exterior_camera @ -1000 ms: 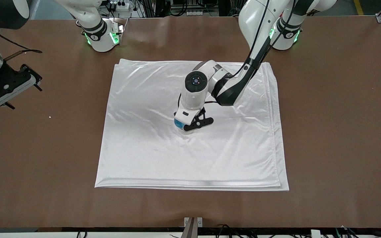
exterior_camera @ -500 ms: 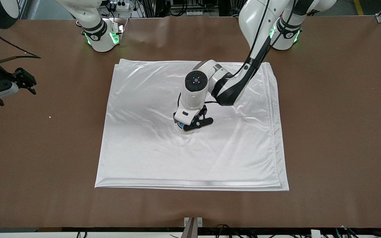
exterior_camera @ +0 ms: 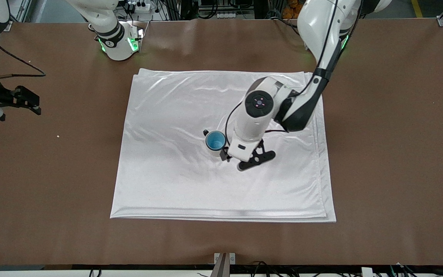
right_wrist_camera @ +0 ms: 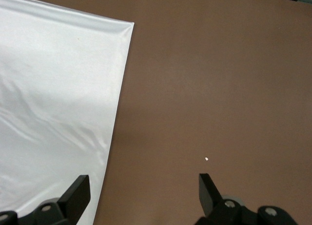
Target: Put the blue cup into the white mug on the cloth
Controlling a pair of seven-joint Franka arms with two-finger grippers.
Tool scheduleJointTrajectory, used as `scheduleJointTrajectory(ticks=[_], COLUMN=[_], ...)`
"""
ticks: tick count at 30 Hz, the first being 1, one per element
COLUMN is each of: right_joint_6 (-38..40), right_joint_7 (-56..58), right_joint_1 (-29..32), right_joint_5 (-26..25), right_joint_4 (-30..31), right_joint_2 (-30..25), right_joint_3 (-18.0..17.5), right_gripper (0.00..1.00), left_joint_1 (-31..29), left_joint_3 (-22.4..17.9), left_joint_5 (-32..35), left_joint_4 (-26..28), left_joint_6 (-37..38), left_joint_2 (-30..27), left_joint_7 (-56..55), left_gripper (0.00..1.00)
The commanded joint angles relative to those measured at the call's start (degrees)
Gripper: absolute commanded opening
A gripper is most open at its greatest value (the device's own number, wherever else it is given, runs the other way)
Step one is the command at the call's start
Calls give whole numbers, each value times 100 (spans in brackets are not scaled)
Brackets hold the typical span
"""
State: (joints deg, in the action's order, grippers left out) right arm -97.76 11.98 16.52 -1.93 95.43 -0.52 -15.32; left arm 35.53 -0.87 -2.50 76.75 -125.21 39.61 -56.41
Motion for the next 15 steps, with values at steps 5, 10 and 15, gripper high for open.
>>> scheduleJointTrajectory(ticks=[5, 10, 15], right_joint_6=[47, 38, -23], right_joint_7=[-223, -240, -521], right_joint_1=[168, 176, 115], right_joint_5=[343, 343, 334], right_joint_4=[-60, -25, 10], right_joint_2=[43, 34, 26], right_joint_3=[-59, -59, -42], right_gripper=[100, 100, 100], left_joint_1=[-1012, -1636, -2260], left_joint_3=[25, 43, 60], left_joint_5=[30, 30, -14], left_joint_4=[103, 103, 103], left_joint_6=[58, 286, 770], left_joint_2=[-340, -419, -647], left_joint_7=[884, 1780, 2940], left_gripper=[100, 100, 100])
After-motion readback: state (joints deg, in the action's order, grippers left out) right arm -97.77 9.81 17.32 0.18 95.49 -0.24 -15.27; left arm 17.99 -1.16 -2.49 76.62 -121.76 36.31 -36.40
